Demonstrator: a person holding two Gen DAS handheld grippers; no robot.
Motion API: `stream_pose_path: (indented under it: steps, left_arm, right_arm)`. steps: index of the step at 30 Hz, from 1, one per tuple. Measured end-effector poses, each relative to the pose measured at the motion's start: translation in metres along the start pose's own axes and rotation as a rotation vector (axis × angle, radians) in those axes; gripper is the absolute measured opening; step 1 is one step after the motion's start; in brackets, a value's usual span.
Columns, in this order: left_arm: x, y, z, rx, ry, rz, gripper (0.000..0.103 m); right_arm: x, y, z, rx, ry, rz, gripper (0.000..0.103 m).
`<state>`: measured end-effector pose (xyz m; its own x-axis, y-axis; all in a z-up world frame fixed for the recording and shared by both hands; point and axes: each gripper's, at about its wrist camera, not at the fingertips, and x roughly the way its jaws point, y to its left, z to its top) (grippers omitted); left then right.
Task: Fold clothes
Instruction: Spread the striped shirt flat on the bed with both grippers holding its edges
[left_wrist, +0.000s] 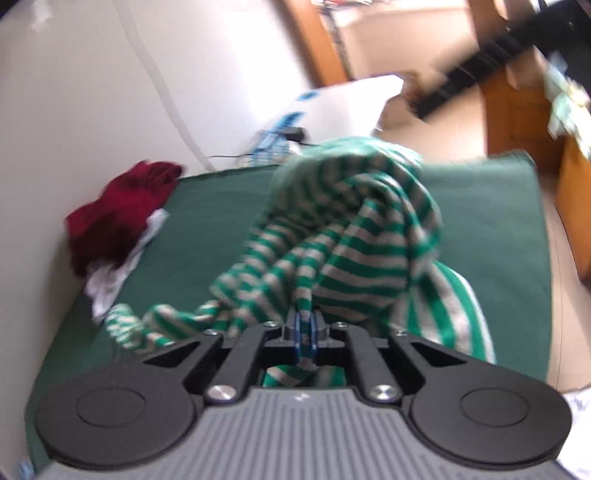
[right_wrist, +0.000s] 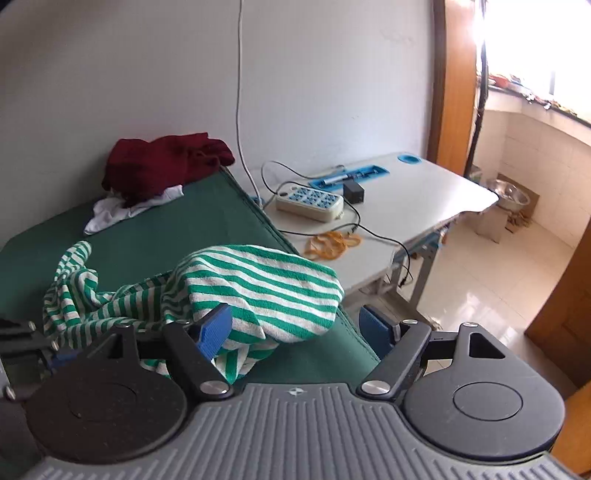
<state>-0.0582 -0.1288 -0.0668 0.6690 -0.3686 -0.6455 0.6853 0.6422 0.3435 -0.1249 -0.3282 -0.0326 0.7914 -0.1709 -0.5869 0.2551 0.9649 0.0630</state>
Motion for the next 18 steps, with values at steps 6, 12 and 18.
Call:
stream_pose_path:
  steps: [6,12,18]
  left_arm:
    - [-0.082,0.111,-0.012,-0.387,-0.054,0.269,0.008]
    - [-0.155,0.158,-0.065,-0.593,0.011,0.632,0.008]
    - [-0.148,0.14,-0.11,-0.71,0.124,0.636,0.007]
  right_arm:
    - [0.019,0.004,0.013,-0.045,0.003,0.148,0.079]
    - [0.04,0.057,0.023,-0.213,0.02,0.336,0.079]
    - [0.048,0.14,0.028,-0.423,-0.011,0.51,0.079]
